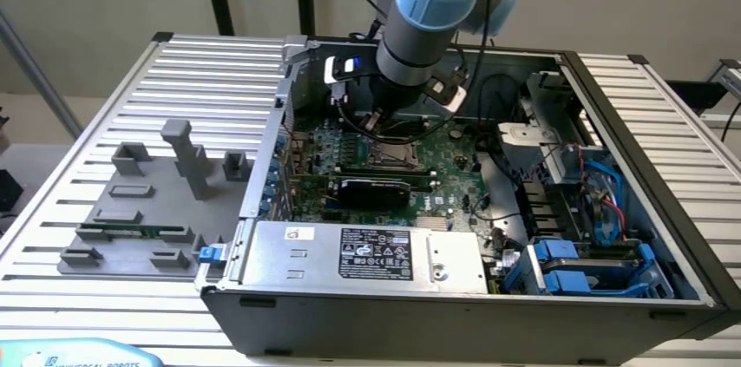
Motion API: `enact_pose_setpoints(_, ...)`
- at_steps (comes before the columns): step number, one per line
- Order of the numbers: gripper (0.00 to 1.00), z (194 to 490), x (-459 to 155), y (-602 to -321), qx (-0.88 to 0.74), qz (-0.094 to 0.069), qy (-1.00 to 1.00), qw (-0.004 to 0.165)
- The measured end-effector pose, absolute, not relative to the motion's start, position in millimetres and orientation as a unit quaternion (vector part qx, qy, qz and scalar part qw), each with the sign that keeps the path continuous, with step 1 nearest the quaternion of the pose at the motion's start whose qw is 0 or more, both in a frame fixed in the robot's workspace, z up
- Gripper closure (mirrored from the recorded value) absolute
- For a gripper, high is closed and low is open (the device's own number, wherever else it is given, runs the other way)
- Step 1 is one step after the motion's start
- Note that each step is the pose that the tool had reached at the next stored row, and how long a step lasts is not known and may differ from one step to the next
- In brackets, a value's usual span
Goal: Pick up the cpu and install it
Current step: 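Install the first cpu locking lever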
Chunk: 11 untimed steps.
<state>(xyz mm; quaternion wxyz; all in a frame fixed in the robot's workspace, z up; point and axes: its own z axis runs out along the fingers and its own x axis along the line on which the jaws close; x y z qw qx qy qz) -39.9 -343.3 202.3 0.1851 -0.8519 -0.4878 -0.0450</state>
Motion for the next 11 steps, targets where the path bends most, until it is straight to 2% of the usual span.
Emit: enact_pose_setpoints(11,0.89,200.9,-38.2,-338.5,-0.853,-0.044,-0.488,0.178)
